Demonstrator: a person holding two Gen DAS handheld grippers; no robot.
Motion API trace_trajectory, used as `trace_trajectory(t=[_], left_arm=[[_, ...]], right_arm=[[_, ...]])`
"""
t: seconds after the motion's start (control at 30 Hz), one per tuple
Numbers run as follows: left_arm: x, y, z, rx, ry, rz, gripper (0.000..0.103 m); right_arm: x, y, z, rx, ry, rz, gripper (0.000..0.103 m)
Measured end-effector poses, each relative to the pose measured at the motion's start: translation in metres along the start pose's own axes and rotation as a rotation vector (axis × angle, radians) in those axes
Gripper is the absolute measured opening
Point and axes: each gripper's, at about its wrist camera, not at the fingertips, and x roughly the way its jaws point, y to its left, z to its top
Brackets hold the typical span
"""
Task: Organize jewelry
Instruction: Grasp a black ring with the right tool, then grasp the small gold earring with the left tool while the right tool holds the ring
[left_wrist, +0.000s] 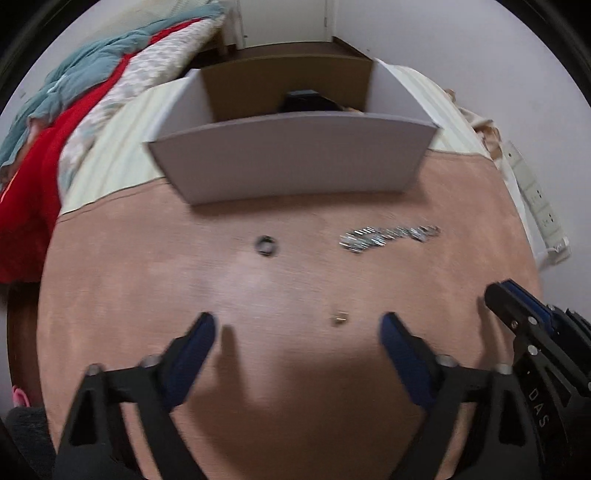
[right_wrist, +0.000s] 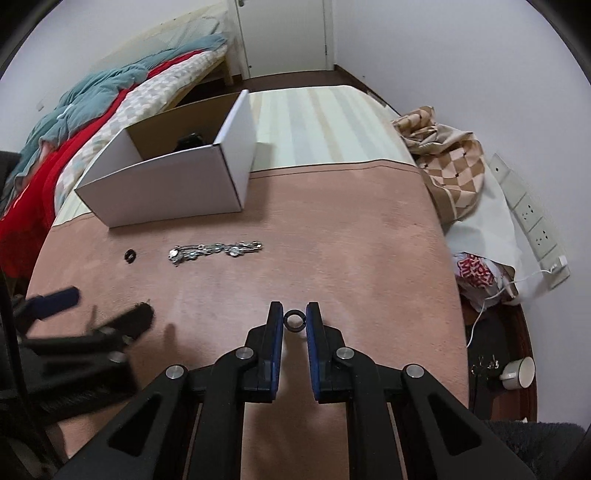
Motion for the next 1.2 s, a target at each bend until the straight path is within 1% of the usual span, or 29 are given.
trace_trajectory(t=[0.03,0.1,0.13,0.17,0.2,0.27,0.47,0.87,0.97,1.2], left_arm=[[0.002,-0.005,-0.001,0.009,0.006,-0.002,0.067],[0.001,-0.012,-0.002,0.013,-0.011,-0.007,0.057],[0.001,-0.015,-0.001,0.019,-0.014,-0.006,0.055],[0.000,-0.017,-0.001,0.024,-0.019,-0.010,0.049],[0.000,-0.020,-0.001,0.028,-0.024,-0.016,0.039],[0.000,-0.021,0.001,0.035,-0.034,-0.017,0.030],[0.004,-0.014,0.007,0.022,-0.045,-0.006,0.030],[0.000,-0.017,-0.002,0.037,-0.044,-0.012,0.029],[0.000,-0.018,-0.002,0.042,-0.046,-0.020,0.006],[-0.002,-0.017,-0.001,0.049,-0.050,-0.023,0.006]], right_arm=[[0.000,-0.001,0.000,0.002,-0.001,0.000,0.013],[-0.001,-0.003,0.000,0.005,-0.005,-0.001,0.013],[-0.001,-0.004,0.000,0.008,-0.006,-0.001,0.013],[-0.001,-0.003,0.000,0.011,-0.007,-0.002,0.013],[0.000,-0.005,0.000,0.015,-0.008,-0.002,0.013],[0.000,-0.007,0.001,0.026,-0.009,0.000,0.013],[0.000,-0.010,0.002,0.043,-0.013,-0.005,0.013],[0.000,-0.012,0.003,0.057,-0.016,-0.011,0.013],[-0.002,-0.012,0.003,0.057,-0.022,-0.013,0.013],[-0.008,-0.014,0.006,0.069,-0.041,-0.013,0.013]])
